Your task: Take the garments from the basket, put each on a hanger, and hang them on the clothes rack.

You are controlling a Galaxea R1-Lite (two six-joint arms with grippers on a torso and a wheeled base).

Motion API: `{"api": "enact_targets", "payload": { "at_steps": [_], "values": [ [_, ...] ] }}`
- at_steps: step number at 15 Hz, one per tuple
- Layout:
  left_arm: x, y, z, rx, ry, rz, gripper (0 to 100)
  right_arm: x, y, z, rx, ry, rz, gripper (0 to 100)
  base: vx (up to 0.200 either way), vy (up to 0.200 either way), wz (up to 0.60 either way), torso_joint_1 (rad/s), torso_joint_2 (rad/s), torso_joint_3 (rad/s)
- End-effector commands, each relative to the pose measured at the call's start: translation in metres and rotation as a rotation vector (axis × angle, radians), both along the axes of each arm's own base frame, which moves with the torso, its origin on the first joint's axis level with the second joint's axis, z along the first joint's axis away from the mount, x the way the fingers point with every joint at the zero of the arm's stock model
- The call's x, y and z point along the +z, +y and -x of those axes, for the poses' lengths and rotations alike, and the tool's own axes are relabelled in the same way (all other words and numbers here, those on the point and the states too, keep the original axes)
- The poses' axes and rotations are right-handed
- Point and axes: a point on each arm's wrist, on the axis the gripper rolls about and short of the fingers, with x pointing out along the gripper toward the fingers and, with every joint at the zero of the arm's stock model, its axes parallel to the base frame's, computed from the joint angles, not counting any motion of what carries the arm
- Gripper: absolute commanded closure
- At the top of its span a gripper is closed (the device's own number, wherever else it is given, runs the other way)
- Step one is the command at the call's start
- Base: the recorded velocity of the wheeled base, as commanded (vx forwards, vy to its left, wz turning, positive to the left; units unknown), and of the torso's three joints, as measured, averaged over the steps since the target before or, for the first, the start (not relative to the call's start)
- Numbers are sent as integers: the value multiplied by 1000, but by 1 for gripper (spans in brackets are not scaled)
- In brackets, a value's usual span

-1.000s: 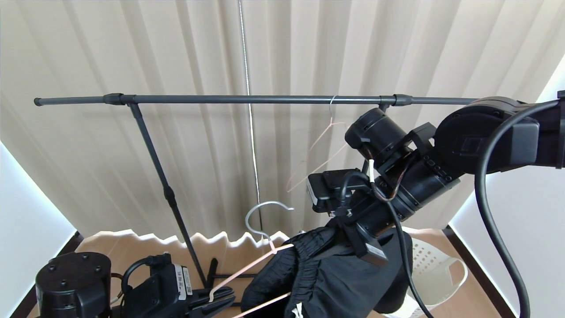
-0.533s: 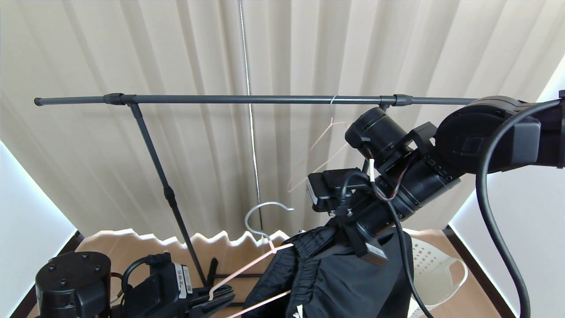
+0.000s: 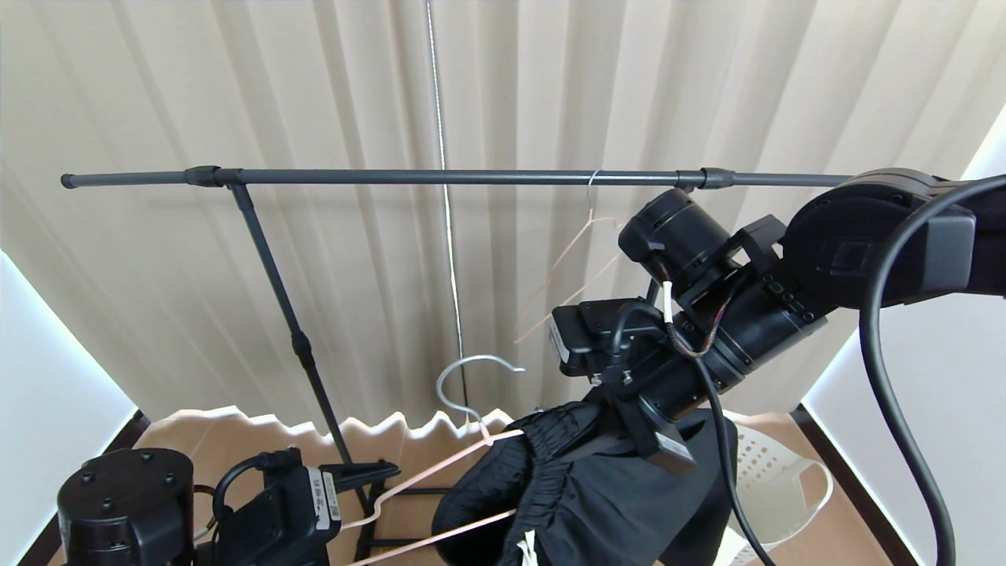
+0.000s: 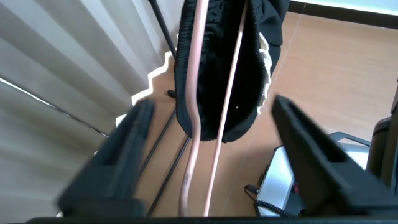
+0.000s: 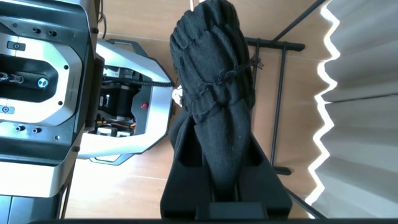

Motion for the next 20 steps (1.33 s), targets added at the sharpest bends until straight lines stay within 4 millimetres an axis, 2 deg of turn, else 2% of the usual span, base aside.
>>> {"api": "enact_targets", "payload": {
  "at_steps": [1,6,8,12,14,20],
  "values": [
    [0,0,0,2,-7,6,0,1,-1,2,2,0,0,100,0,0,0,0,0,0],
    [8,4,0,30,-48,74,0,5,-12,8,-16,-1,2,100,0,0,0,0,0,0],
    [14,6,-2,52,-70,142,0,7,-23,11,-52,-19,25,100,0,0,0,0,0,0],
    [18,6,-3,63,-27,203,0,16,-37,19,-86,-32,19,100,0,0,0,0,0,0],
    [20,13,-8,91,-20,229,0,27,-41,26,-134,-45,13,100,0,0,0,0,0,0],
    [39,26,-34,190,37,407,0,30,-49,32,-213,-88,75,100,0,0,0,0,0,0]
  ]
}}
